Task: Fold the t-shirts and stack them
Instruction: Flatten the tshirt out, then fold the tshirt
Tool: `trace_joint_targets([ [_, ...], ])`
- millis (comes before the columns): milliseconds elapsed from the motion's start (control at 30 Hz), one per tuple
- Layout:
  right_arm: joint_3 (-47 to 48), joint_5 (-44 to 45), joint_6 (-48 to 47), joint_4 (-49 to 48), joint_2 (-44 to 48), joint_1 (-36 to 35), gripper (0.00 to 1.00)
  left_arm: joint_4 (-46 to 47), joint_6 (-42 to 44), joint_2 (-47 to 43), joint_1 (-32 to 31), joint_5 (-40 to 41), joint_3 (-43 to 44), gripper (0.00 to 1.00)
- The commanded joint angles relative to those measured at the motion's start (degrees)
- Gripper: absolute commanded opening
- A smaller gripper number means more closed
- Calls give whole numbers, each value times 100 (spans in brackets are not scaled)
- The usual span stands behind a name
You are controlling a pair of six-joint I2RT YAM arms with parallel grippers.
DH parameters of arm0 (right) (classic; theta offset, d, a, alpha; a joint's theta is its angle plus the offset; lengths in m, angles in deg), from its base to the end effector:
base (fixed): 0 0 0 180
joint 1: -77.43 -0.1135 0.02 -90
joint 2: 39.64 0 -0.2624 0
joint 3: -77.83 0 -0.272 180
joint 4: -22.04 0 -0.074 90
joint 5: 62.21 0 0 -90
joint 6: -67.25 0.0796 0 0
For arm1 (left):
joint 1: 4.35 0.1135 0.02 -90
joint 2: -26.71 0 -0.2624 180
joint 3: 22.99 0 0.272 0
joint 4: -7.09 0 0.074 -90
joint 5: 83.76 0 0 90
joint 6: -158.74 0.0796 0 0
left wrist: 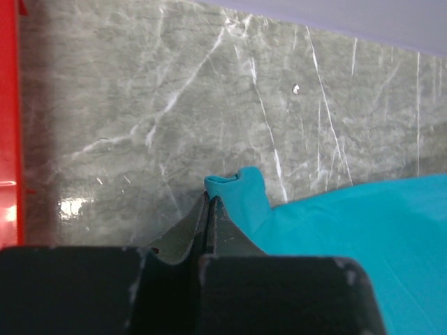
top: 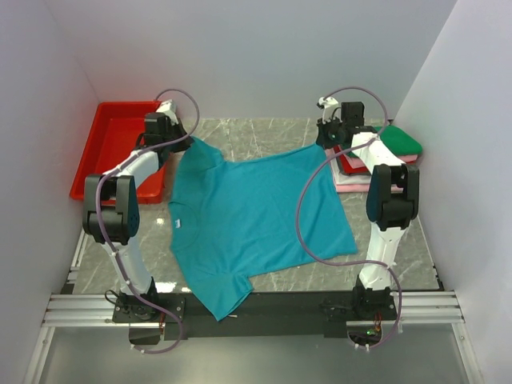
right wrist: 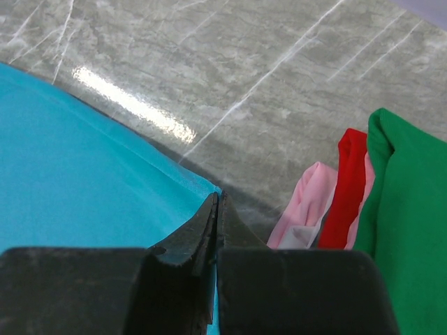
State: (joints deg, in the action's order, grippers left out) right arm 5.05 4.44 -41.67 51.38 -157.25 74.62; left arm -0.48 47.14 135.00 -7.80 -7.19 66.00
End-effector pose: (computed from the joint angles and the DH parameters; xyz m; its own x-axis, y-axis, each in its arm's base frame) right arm 0.5201 0.0571 0.2030 -0.4906 -0.3221 -0.8097 -0.5376 0.8432 -0.0097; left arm 0.4921 -0.0482 0.2043 -0.5171 -0.3275 -0.7907 0.0806 0.9011 -0.4260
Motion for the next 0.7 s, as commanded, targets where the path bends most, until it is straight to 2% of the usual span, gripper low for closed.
trace_joint_targets([
  [0, -26, -187, -7, -52, 194, 131, 0, 142, 165, -255, 10, -388, -110, 0],
  [367, -149, -275, -68, 1, 220, 228, 0, 292, 130, -1266, 10, -740, -1102, 0],
  [667, -175, -222, -33, -25, 203, 246, 0, -130, 148, -1951, 10, -915, -1525, 0],
])
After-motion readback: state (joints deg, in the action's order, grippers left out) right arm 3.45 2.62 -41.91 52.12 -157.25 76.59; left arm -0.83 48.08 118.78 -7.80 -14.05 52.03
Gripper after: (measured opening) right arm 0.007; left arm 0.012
